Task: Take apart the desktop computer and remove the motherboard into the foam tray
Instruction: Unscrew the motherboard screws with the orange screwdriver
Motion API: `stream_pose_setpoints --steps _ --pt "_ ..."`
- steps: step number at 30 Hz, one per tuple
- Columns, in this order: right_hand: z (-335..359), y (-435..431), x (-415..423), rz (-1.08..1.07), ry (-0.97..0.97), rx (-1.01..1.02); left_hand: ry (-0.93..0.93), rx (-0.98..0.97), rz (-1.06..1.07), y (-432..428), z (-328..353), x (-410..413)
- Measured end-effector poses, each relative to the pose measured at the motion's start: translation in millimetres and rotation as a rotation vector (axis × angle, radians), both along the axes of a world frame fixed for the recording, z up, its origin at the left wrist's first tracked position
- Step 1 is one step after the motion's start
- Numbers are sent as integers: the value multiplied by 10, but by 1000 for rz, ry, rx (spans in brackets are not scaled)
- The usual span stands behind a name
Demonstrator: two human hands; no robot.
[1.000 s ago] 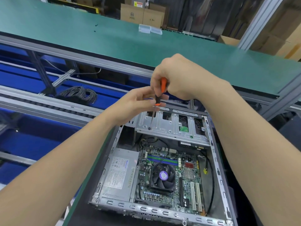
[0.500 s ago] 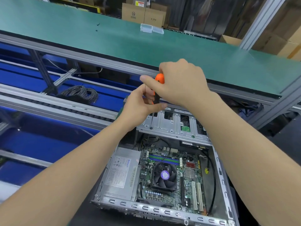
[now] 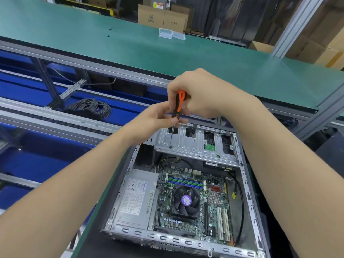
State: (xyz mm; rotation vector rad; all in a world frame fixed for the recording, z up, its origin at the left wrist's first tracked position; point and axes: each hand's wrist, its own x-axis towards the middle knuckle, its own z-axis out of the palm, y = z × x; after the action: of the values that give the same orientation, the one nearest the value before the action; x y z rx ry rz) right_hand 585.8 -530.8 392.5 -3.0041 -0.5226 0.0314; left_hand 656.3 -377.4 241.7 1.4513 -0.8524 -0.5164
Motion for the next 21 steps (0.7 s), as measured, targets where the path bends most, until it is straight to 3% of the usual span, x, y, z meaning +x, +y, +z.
stream_pose_setpoints --steps 5,9,13,18,21 --pt "-90 61 22 -4 39 45 -11 37 -82 13 18 -1" --pt "-280 90 47 -2 -120 121 -16 34 -44 8 32 -27" --pt "-435 106 59 -111 -247 190 -40 37 139 -46 60 -96" --pt "-452 181 72 -334 -433 -19 -72 50 412 -143 31 -174" --pt "-388 225 84 -413 -449 -56 -105 71 531 -228 27 -223"
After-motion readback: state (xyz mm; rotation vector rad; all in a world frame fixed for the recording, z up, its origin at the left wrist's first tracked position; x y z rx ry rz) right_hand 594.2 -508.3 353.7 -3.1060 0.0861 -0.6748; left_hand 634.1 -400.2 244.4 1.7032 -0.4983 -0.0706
